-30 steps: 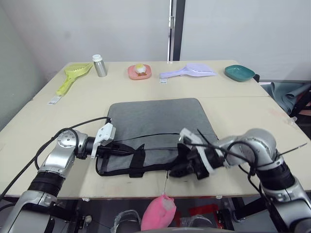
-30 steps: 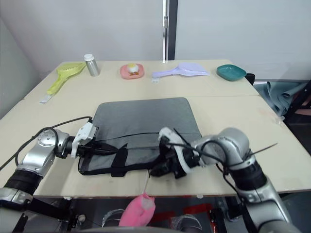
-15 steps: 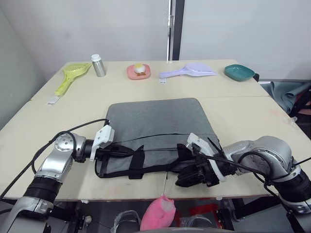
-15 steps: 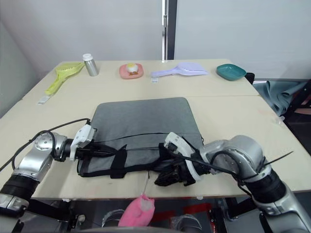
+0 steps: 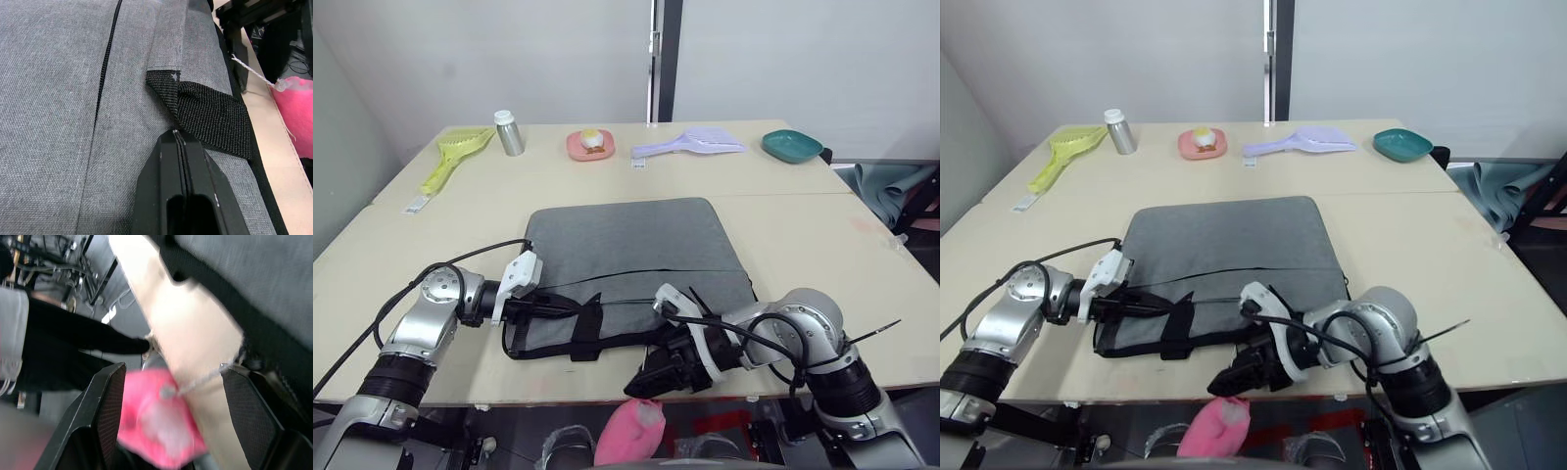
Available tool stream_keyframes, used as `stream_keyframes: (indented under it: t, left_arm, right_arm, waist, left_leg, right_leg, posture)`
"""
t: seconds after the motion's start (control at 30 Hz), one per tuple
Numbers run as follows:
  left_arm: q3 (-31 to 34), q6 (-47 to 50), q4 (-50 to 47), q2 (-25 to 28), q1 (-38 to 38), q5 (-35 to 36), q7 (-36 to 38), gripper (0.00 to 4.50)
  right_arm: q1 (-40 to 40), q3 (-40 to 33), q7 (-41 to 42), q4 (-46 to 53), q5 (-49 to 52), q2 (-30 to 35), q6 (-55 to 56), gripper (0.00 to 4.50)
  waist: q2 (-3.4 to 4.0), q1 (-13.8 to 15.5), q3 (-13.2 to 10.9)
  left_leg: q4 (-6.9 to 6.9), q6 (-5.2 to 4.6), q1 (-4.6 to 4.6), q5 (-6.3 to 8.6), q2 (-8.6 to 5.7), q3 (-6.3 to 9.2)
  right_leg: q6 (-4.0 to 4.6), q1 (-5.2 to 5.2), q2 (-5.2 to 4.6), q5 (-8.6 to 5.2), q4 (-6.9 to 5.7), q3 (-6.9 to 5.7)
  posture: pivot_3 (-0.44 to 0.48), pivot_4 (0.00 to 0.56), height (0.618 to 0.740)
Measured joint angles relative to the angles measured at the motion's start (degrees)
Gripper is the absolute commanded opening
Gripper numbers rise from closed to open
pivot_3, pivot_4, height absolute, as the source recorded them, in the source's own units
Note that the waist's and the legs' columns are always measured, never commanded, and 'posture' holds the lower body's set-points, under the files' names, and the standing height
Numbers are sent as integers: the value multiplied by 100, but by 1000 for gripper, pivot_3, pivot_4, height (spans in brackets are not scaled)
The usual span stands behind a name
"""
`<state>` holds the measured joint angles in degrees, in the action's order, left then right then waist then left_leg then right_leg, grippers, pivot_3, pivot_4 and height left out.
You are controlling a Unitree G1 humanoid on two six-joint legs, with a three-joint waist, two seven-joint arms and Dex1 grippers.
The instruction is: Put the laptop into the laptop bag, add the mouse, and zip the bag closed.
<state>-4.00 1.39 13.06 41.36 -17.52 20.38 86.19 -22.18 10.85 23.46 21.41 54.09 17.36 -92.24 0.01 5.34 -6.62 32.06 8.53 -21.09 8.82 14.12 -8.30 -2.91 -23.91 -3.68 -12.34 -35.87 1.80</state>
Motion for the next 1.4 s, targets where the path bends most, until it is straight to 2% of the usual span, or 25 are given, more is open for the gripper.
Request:
stream_keyframes:
  t: [0.03,0.07,0.17,0.37,0.8,0.97,1.13,1.23,1.33,1.4]
  left_arm:
    - [-6,1,8,0,-17,-4,13,0]
    - [-28,0,21,0,-45,-6,28,0]
    - [-79,-12,104,-3,-131,-8,79,0]
    - [-92,-40,204,-11,-187,-19,101,0]
    - [-91,-137,237,-14,-183,-17,91,0]
    - [-66,-150,232,-13,-143,-6,56,0]
    - [-53,-143,216,-13,-140,12,-20,0]
    - [-43,-131,177,-12,-95,21,-46,0]
    - [-3,-118,105,-12,-18,29,-77,0]
    - [33,-94,88,-11,5,28,-83,0]
  right_arm:
    - [-5,-44,-42,-49,40,-41,0,3230]
    - [-17,-87,-80,-67,100,-30,0,2979]
    - [-85,-156,-142,-64,233,117,0,2093]
    - [-144,-188,-142,-52,468,342,0,31]
    - [-257,-443,-335,-139,1369,613,1,31]
    - [-817,-774,-361,-861,1833,928,-1,31]
    - [-1223,-852,-612,-1510,2125,940,-1,31]
    - [-1336,-540,-577,-1246,1937,1183,13,31]
    - [-1479,211,-204,-367,1154,1753,459,31]
    - [-1480,317,-32,-268,932,1785,670,31]
  waist:
    - [0,1,0]
    - [1,6,-1]
    - [1,15,-1]
    - [1,24,-1]
    - [1,27,-1]
    - [1,16,-2]
    - [2,16,-3]
    - [2,18,-3]
    - [1,36,-2]
    - [1,29,-2]
  left_leg:
    - [0,0,0,0,0,0]
    - [0,0,-2,0,-1,0]
    - [0,3,-4,-2,-1,0]
    - [-2,7,-3,-4,-1,1]
    - [-1,9,-4,-5,-1,2]
    - [2,9,-2,-6,-2,2]
    - [0,11,-9,-8,-1,3]
    - [-8,11,-9,-8,-2,3]
    - [-14,14,-5,-8,3,9]
    - [-13,15,-4,-8,3,7]
  right_leg:
    - [0,0,0,0,0,0]
    - [0,-1,0,0,1,-1]
    - [0,-1,5,0,4,-2]
    - [-1,0,6,0,3,-2]
    - [0,0,6,0,3,-3]
    - [0,0,6,0,-3,-1]
    - [6,-4,9,-3,-2,-5]
    - [5,-4,12,-3,4,-8]
    - [-7,1,15,4,5,-13]
    - [1,0,14,-1,3,-10]
  posture:
    - [0,150,740]
    - [0,150,740]
    - [0,150,740]
    - [0,150,740]
    - [0,150,740]
    - [0,150,740]
    - [0,150,740]
    - [0,150,740]
    - [0,150,740]
    - [0,150,740]
